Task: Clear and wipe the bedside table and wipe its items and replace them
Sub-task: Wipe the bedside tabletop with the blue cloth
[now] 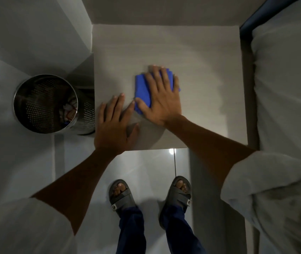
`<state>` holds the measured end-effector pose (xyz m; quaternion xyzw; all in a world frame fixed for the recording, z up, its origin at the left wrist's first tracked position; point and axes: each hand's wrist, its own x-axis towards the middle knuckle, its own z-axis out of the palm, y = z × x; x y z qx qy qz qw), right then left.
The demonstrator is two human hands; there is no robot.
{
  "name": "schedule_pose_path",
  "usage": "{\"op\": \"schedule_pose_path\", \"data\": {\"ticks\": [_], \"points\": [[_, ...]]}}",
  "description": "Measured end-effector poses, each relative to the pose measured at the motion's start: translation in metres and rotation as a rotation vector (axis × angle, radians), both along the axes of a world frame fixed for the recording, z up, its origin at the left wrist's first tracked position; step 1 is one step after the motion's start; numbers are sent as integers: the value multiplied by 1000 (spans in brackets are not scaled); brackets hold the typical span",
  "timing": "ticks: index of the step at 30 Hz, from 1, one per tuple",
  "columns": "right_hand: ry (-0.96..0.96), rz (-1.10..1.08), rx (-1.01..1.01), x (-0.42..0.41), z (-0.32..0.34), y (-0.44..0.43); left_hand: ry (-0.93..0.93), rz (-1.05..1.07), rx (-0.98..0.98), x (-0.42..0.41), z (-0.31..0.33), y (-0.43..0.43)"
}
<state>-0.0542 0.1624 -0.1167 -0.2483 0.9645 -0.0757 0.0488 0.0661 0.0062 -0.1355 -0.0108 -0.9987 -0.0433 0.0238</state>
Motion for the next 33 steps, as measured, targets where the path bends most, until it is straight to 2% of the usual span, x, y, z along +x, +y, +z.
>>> {"op": "schedule_pose_path", "data": {"ticks": [2, 5, 11, 16, 22, 26, 28, 33], "points": [[43, 91, 29, 3, -1, 3, 34, -12, 1, 0, -1, -2], [129, 106, 101, -1, -3, 45, 46, -16, 34, 0, -1, -2], [-12, -354, 62, -47, -2, 140, -1, -14, 10, -1, -2, -2], [-17, -522, 61, -73, 1, 105, -42, -13, 22, -3, -2, 0], [34, -129, 10, -33, -5, 14, -30, -16, 42, -4, -1, 1], [64, -43, 10, -28, -12, 14, -53, -9, 5, -2, -1, 2], [82, -94, 34, -35, -13, 37, -68, 9, 11, -2, -2, 3], [-28, -424, 85, -81, -3, 129, -67, 25, 0, -3, -5, 6]]}}
